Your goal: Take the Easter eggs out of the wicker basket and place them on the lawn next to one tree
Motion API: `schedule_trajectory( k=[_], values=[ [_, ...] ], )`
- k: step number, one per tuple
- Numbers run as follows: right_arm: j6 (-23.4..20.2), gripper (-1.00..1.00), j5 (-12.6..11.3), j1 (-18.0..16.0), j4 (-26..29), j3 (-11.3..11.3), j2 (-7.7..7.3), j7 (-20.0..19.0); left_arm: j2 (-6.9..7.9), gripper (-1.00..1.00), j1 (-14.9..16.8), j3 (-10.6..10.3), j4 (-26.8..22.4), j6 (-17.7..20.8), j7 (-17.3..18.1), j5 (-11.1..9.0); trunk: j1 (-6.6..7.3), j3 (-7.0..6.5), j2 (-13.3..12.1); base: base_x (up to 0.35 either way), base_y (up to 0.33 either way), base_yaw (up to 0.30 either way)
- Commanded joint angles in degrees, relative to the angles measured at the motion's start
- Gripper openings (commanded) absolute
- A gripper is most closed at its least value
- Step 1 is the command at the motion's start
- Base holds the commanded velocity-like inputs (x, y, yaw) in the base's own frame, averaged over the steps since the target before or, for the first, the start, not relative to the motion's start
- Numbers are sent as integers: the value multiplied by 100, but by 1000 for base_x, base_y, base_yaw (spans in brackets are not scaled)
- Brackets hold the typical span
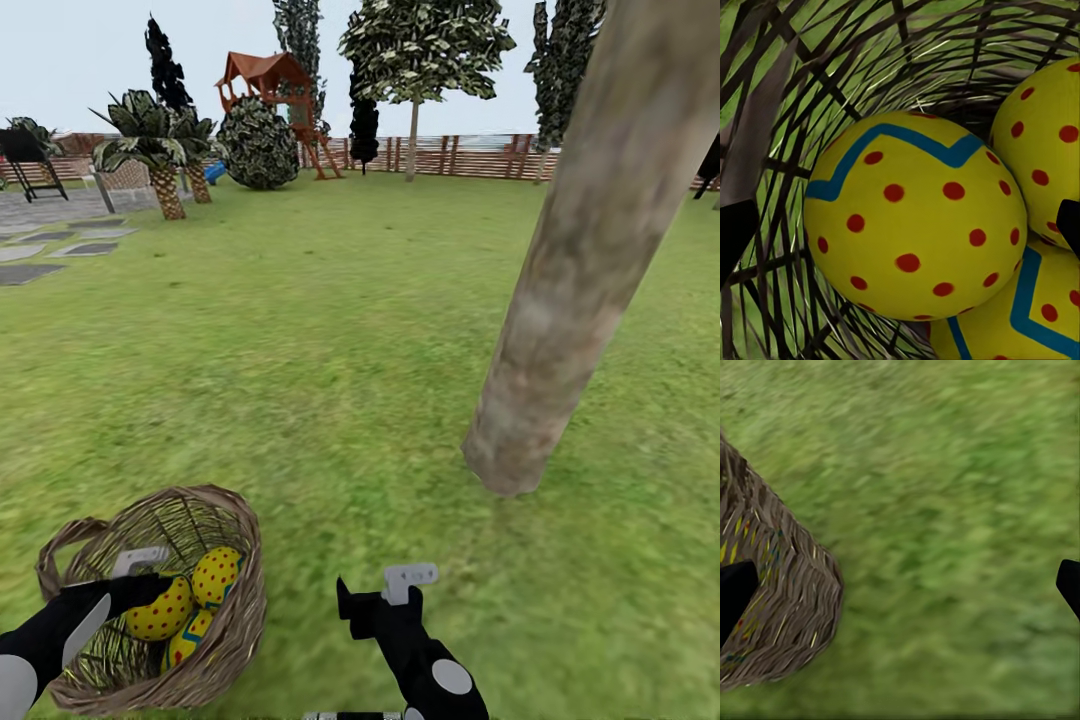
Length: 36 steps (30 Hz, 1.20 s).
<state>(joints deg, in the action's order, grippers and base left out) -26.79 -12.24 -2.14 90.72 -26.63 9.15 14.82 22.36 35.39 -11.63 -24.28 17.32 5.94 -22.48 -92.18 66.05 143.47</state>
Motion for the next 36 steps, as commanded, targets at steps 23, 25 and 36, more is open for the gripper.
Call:
schedule_trajectory(
  k=[23, 25, 36],
  values=[
    [-28, 100, -60, -4, 7, -18, -1, 56, 6, 100, 2, -23, -7, -24, 3, -28, -24, 227, 16, 0, 0, 0],
    [-28, 100, -60, -4, 7, -18, -1, 56, 6, 100, -1, -24, -8, -57, 3, -28, -24, 227, 16, 0, 0, 0],
    [-28, 100, -60, -2, 7, -18, -1, 56, 6, 100, -6, -24, -6, -285, 3, -23, -37, 338, 23, 0, 0, 0]
  ],
)
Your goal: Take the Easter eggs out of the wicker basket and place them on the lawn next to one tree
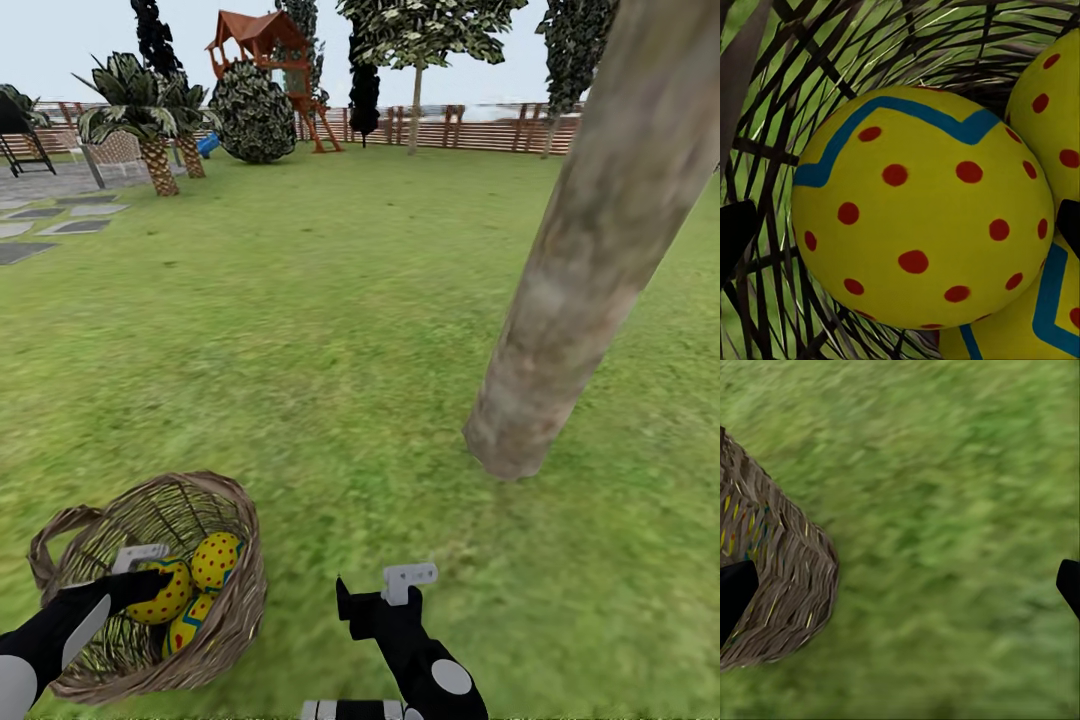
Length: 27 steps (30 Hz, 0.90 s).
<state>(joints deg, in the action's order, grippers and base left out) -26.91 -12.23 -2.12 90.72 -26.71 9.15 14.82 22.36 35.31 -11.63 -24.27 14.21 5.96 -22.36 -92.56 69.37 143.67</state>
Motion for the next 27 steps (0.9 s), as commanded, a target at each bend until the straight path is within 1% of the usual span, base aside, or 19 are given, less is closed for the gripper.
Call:
schedule_trajectory(
  k=[1, 2, 6, 13, 22, 27],
  values=[
    [-16, 100, -60, -4, 7, -10, -1, 56, 6, 100, 2, -23, -10, -8, 2, -33, -1, 28, 4, 0, 0, 0],
    [-16, 100, -60, -5, 7, -10, -1, 56, 6, 100, 2, -25, -9, -25, 2, -33, -4, 50, 5, 0, 0, 0],
    [-16, 100, -60, -3, 7, -6, -1, 56, 6, 100, -20, -30, -8, -201, 2, -31, -4, 50, 5, 0, 0, 0],
    [-16, 100, -60, -3, 7, -3, -1, 56, 6, 100, -32, -32, -13, -345, 2, -31, -4, 50, 5, 0, 0, 0],
    [-16, 100, -60, -5, 7, -6, -7, 56, 6, 100, -33, -55, -16, -410, 10, -31, -27, 249, 17, 0, 0, 0],
    [-16, 100, -60, -4, 7, -7, -9, 56, 6, 100, -33, -70, -16, -424, 10, -31, -27, 249, 17, 0, 0, 0]
  ],
)
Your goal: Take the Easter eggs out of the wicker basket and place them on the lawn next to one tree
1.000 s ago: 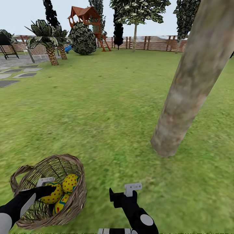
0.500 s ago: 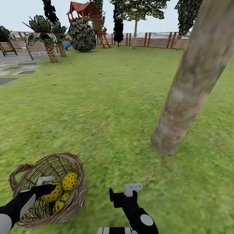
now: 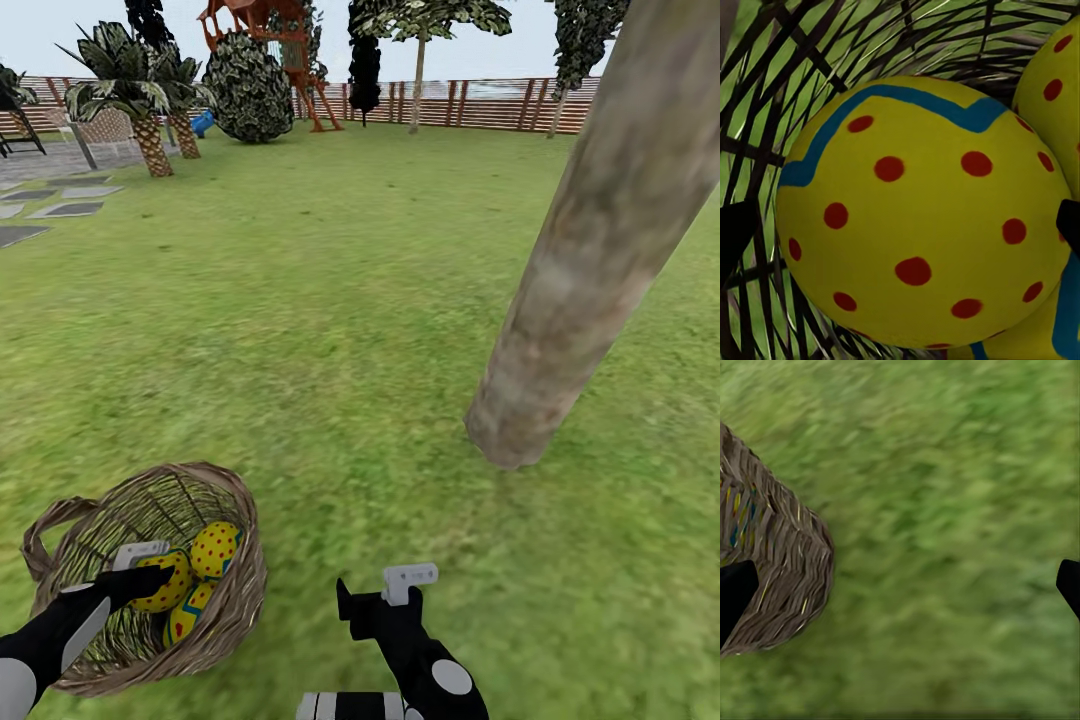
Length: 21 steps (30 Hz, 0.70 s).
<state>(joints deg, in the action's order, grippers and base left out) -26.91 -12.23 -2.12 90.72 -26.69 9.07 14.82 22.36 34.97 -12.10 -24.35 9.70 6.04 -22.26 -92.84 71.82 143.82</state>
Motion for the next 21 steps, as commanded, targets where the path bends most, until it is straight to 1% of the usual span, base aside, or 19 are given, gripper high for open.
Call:
schedule_trajectory(
  k=[1, 5, 9, 21],
  values=[
    [-16, 100, -60, -5, 7, -8, -1, 56, 6, 100, 1, -25, -8, 13, 2, -42, 1, 4, 2, 0, 0, 0],
    [-16, 100, -60, -4, 7, -6, -1, 56, 6, 100, 1, -34, -8, -81, 5, -42, 1, 4, 2, 0, 0, 0],
    [-16, 100, -60, -6, 7, -10, -1, 56, 3, 100, 1, -37, -8, -108, 10, -42, -9, 93, 7, 0, 0, 0],
    [-16, 100, -60, -4, 7, -11, -1, 57, -2, 100, 3, -39, -8, -117, 24, -34, -9, 93, 7, 0, 0, 0]
  ],
)
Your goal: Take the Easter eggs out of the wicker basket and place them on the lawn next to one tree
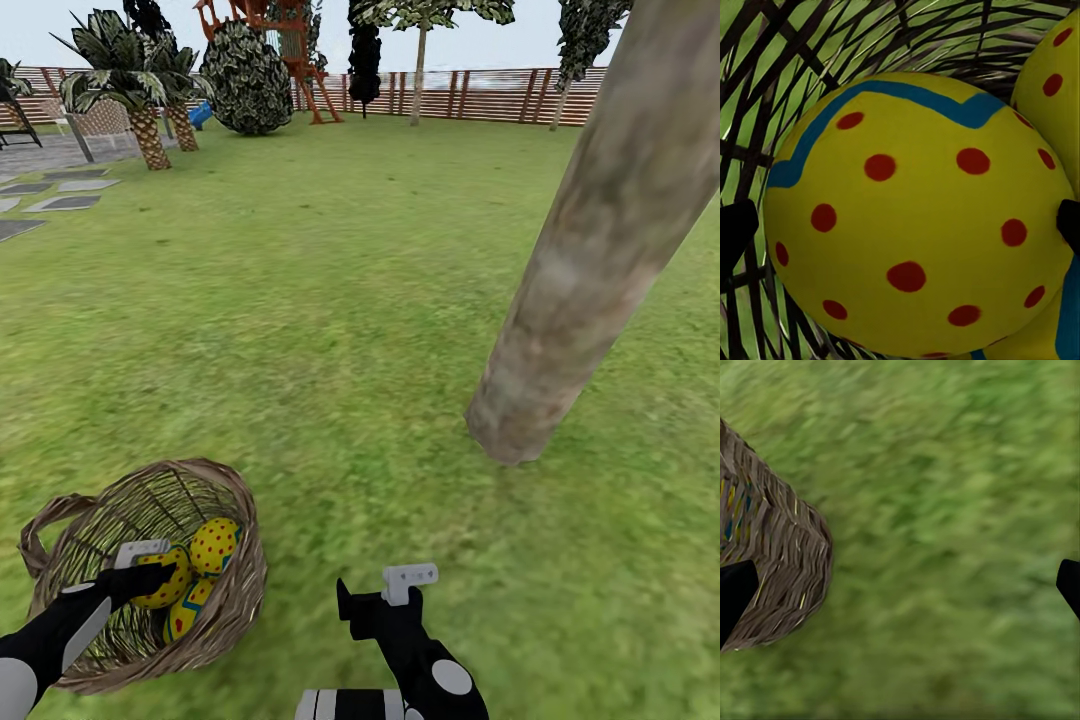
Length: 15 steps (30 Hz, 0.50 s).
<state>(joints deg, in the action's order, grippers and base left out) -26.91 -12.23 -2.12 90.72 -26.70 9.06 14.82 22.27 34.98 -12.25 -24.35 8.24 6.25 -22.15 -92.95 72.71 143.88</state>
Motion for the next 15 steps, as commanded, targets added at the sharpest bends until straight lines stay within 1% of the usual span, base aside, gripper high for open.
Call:
schedule_trajectory(
  k=[1, 7, 15],
  values=[
    [-16, 100, -60, -4, 7, -8, -1, 56, 5, 100, 4, -23, -8, 30, 41, -43, 1, 4, 2, 0, 0, 0],
    [-13, 100, -60, -7, 7, -7, -1, 56, 13, 100, 6, -23, -3, 53, 404, -50, 1, 4, 2, 0, 0, 0],
    [-15, 100, -60, -4, 6, -10, -1, 58, 14, 100, 8, -23, 1, 105, 416, -53, 1, 4, 2, 0, 0, 0]
  ],
)
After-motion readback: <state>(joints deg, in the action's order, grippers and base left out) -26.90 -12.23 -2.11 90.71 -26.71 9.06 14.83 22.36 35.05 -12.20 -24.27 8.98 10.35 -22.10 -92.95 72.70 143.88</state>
